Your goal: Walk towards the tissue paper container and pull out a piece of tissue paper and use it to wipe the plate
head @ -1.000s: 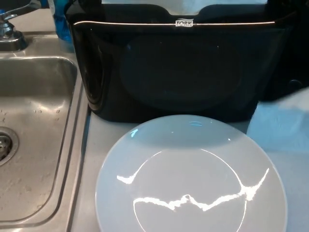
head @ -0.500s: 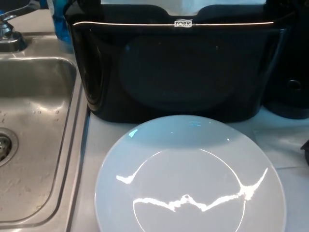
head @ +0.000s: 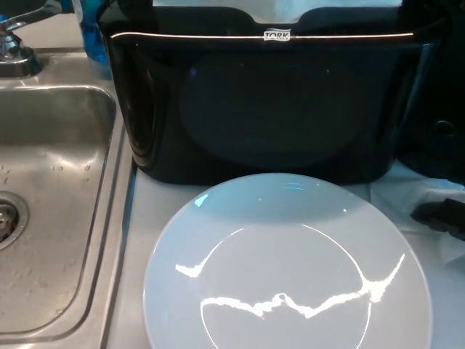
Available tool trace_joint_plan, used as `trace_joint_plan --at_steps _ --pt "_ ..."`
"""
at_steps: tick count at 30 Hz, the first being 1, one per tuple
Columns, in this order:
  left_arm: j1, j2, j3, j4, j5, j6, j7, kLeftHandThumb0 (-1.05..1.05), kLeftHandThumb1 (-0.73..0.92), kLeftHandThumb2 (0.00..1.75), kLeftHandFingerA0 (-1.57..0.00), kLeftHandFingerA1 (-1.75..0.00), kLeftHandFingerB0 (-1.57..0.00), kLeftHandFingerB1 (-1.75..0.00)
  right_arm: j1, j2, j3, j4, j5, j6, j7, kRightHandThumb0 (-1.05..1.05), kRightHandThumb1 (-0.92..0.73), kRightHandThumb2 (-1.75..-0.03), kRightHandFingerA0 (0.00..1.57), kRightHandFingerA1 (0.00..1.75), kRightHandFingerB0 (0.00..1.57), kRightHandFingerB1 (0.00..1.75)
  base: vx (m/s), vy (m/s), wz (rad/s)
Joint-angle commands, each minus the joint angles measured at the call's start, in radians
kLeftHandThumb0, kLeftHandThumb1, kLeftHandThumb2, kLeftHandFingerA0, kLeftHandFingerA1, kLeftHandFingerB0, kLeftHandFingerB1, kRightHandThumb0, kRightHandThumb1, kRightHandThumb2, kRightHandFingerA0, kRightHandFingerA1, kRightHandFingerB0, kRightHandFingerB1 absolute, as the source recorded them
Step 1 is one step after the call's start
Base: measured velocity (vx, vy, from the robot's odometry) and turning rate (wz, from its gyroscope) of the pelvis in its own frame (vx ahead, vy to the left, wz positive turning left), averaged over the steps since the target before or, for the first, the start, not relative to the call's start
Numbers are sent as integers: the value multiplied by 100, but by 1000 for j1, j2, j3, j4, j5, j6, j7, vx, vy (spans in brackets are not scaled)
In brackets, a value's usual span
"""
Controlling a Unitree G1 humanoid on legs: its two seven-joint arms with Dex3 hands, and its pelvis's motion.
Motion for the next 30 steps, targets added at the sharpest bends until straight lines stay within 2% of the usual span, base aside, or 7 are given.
trace_joint_plan --at_steps 1,13,21,23,25,28,30 --pt "11 19 -4 -3 -4 -58 -3 -1 77 77 -77 -90 -67 -73 116 -179 -182 -328 177 250 578 -98 -45 -68 0 0 0 15 0 0 0" --pt "25 17 -16 0 6 -62 16 -1 75 77 -80 -93 -68 -74 198 -276 -404 -500 302 327 865 -81 -45 -56 0 0 0 23 0 0 0" --pt "33 13 -9 0 -6 -65 10 -5 76 71 -79 -99 -68 -73 318 -206 -773 -593 500 339 1038 -77 -45 -83 0 0 4 13 0 0 0" --pt "30 19 -9 10 -3 -59 5 -6 71 71 -82 -94 -70 -75 350 -178 -918 -624 586 384 1142 -77 -46 -56 0 0 0 24 0 0 0" --pt "26 21 -7 14 -5 -43 2 -6 74 71 -80 -92 -69 -73 397 -134 -1039 -617 664 344 1138 -77 -45 -83 0 0 5 11 0 0 0" --pt "23 21 4 16 -17 -41 -7 -3 72 74 -81 -92 -68 -73 453 -99 -1206 -603 791 348 1197 -79 -48 -55 0 0 0 24 0 0 0" --pt "30 23 -3 10 -11 -50 -7 -1 74 73 -81 -94 -68 -74 529 -60 -1381 -559 913 336 1248 -88 -49 -88 0 0 0 3 0 0 0"
